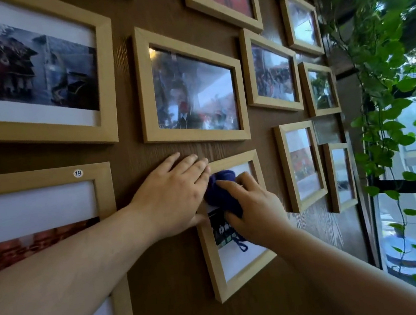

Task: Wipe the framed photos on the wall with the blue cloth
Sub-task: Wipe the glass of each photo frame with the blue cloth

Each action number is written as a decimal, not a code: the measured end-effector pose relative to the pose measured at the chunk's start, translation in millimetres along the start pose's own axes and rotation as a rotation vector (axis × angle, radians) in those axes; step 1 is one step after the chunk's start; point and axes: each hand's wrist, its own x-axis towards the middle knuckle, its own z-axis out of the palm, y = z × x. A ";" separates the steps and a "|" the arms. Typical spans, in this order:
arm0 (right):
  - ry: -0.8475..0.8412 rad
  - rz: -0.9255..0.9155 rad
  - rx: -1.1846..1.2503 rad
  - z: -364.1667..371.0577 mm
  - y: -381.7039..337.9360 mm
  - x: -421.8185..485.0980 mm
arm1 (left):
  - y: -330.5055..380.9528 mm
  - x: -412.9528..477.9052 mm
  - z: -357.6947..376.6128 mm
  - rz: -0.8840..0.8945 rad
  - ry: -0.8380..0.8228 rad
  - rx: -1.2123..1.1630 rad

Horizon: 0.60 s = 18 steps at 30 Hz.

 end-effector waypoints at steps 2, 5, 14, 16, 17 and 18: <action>-0.030 -0.104 -0.002 -0.3 -1.0 -3.2 | 0.1 0.5 -0.4 0.000 0.003 0.000; -0.038 -0.054 -0.033 -1.1 17.3 -8.9 | 0.4 -0.6 0.2 -0.003 0.001 0.016; -0.119 0.090 -0.035 8.9 15.2 -37.5 | 1.8 0.7 2.0 -0.017 0.007 0.042; -0.199 -0.051 -0.009 8.2 1.7 -42.2 | 2.6 0.9 2.1 -0.021 0.006 0.046; -0.220 -0.092 -0.002 6.7 0.0 -43.0 | 3.1 1.1 1.9 -0.022 0.005 0.052; -0.225 -0.108 0.004 4.9 1.6 -42.5 | 3.1 1.3 1.4 -0.020 0.003 0.060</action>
